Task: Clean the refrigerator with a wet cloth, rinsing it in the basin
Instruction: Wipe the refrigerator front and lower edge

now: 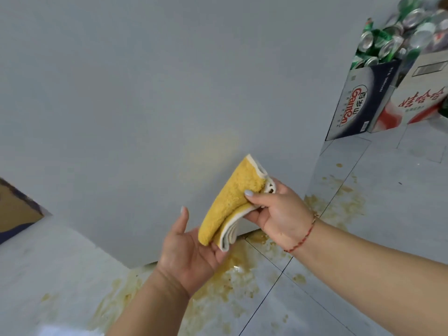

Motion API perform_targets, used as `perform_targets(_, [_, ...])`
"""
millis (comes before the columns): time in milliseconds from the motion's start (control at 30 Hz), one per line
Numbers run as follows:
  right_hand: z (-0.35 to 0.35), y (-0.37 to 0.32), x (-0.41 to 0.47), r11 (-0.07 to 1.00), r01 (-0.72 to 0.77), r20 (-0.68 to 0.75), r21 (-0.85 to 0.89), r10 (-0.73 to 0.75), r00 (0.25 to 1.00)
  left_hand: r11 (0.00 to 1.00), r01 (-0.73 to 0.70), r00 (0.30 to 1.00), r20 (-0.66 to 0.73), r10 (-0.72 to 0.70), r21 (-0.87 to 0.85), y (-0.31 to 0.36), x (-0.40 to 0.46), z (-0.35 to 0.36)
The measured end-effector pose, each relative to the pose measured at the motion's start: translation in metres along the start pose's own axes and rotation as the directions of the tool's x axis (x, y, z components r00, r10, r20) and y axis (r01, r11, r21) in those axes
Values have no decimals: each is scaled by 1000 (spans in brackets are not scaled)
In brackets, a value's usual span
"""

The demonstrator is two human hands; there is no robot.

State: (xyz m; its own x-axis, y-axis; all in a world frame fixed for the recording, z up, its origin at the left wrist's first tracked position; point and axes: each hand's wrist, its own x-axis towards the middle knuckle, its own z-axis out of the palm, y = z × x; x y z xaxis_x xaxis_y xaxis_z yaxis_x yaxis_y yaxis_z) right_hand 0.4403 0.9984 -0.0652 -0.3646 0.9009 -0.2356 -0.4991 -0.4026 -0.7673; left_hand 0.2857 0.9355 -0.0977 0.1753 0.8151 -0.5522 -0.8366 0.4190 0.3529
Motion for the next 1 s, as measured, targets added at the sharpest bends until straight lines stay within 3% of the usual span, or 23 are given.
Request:
perform_targets(333, [50,-2,7,947,-53,106,-316,91,990,885,-359,915,-79,397,296,60,-61,2])
perform_targets(467, [82,-2,14,939,-32,101,-344,71,992,868,-400,896,-74,438,293,86,-76,2])
perform_targets(733, [147,-23,9,923,-54,17,-382,66,998,888,-447,885,-90,457,108,127,-123,28])
perform_targets(1000, [213,-70,-35,896,-135,-23,-424,139,990,869,-484,862,-116,494,104,148,-199,63])
